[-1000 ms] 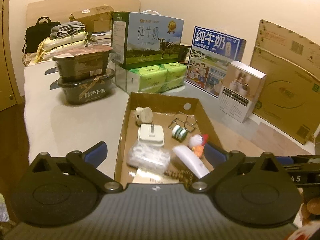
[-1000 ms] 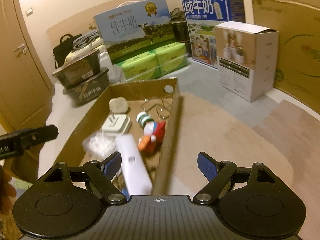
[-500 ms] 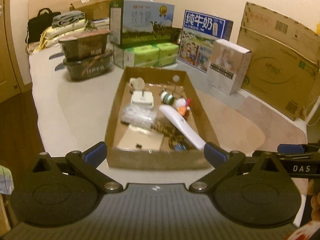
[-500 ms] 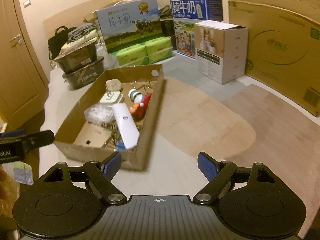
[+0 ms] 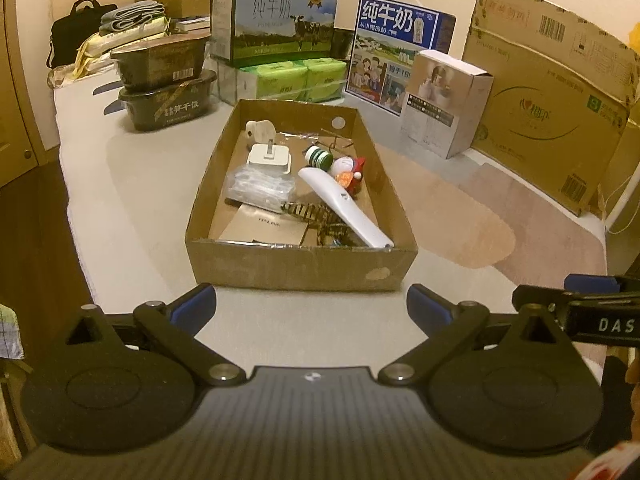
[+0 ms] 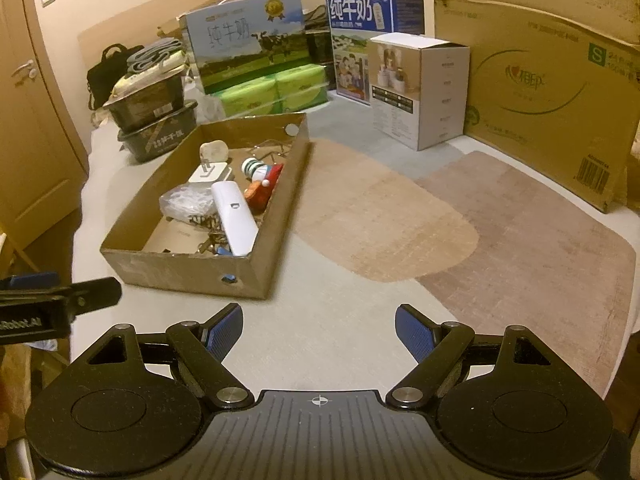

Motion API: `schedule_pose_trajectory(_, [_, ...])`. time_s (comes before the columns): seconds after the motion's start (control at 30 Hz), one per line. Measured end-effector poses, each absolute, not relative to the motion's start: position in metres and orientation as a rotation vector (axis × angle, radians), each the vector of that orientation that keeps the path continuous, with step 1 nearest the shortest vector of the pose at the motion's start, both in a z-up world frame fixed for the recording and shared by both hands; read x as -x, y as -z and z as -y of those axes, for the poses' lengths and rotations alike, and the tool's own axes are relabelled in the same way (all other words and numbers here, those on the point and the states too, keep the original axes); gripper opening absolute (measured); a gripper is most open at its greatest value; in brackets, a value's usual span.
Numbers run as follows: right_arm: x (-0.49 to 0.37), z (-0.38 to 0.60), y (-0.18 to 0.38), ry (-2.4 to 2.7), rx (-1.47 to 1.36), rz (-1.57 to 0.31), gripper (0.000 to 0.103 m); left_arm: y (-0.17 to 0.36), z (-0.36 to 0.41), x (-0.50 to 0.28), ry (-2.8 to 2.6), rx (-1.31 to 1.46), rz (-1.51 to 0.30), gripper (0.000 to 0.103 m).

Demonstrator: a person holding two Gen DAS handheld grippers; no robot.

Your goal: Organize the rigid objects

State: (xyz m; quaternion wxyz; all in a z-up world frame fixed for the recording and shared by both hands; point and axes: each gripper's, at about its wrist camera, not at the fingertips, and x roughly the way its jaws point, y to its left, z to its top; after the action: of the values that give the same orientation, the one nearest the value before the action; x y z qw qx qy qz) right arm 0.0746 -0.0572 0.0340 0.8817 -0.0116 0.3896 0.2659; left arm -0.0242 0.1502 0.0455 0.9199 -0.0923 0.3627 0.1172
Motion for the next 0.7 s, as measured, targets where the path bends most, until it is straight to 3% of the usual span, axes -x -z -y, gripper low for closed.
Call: schedule_pose_trajectory(0.7, [-0.0660,0.0561,-0.0324,-0.561,0.038,-0.822,0.083,-0.0373,-0.1408,0.0281,-0.252,0.165,-0.787,0.101])
